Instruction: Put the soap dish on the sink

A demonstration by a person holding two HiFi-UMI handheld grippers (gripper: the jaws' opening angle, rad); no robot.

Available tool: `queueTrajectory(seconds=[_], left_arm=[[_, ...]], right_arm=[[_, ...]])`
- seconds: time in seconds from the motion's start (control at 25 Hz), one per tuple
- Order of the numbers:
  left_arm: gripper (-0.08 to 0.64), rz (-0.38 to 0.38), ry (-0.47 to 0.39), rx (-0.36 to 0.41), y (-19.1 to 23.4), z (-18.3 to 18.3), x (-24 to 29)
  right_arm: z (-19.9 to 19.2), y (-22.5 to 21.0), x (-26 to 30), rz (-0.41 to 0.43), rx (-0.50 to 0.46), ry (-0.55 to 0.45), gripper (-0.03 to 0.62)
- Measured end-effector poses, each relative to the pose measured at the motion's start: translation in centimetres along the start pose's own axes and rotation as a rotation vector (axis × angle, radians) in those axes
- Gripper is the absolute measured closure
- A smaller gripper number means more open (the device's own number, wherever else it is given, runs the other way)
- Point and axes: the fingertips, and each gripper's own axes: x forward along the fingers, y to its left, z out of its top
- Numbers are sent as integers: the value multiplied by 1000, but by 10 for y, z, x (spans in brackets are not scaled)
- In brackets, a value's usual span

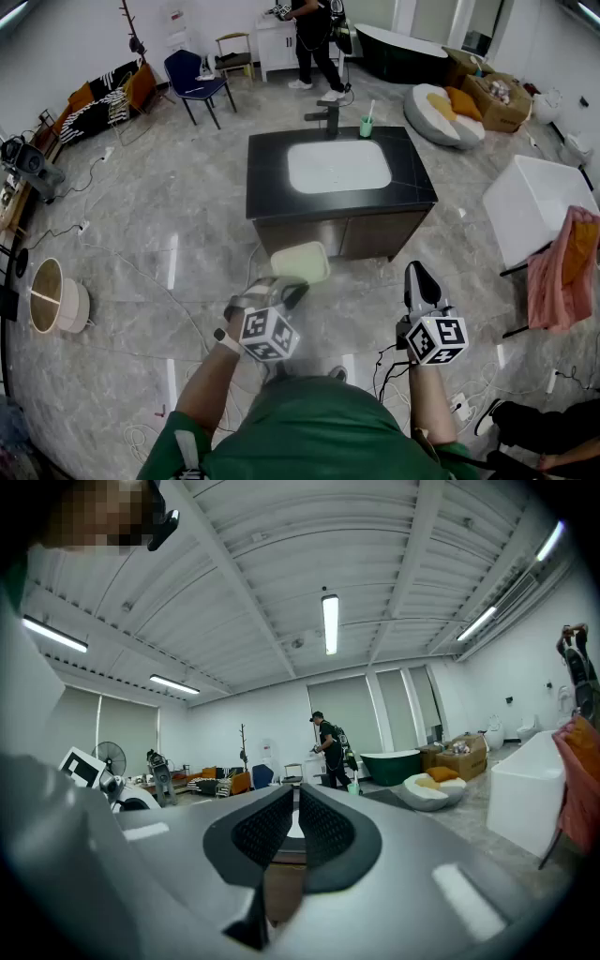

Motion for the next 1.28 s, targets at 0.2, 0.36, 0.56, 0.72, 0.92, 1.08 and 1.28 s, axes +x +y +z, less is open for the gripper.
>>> queueTrajectory(seconds=[0.2, 0.36, 0.56, 0.72, 0.92, 1.08, 1.28], left_arm=[[538, 14, 13, 4, -6, 18, 10], [538, 9, 8, 22, -18, 46, 24], [538, 18, 12, 54, -25, 79, 40], [538, 36, 6, 80, -17, 107, 54], [538, 37, 4, 112, -11, 133, 68], [538, 12, -5, 122, -10, 141, 92], [538, -28, -22, 126, -2, 144, 127]], right_arm=[[1, -15, -7, 30, -8, -4, 571], [9, -42, -27, 24, -10, -21, 571], [19, -75, -52, 18, 30, -61, 571], [21, -107, -68, -4, 40, -73, 572], [28, -137, -86, -51, 70, -88, 572], [20, -163, -85, -89, 89, -85, 572], [13, -189, -72, -121, 91, -68, 572]])
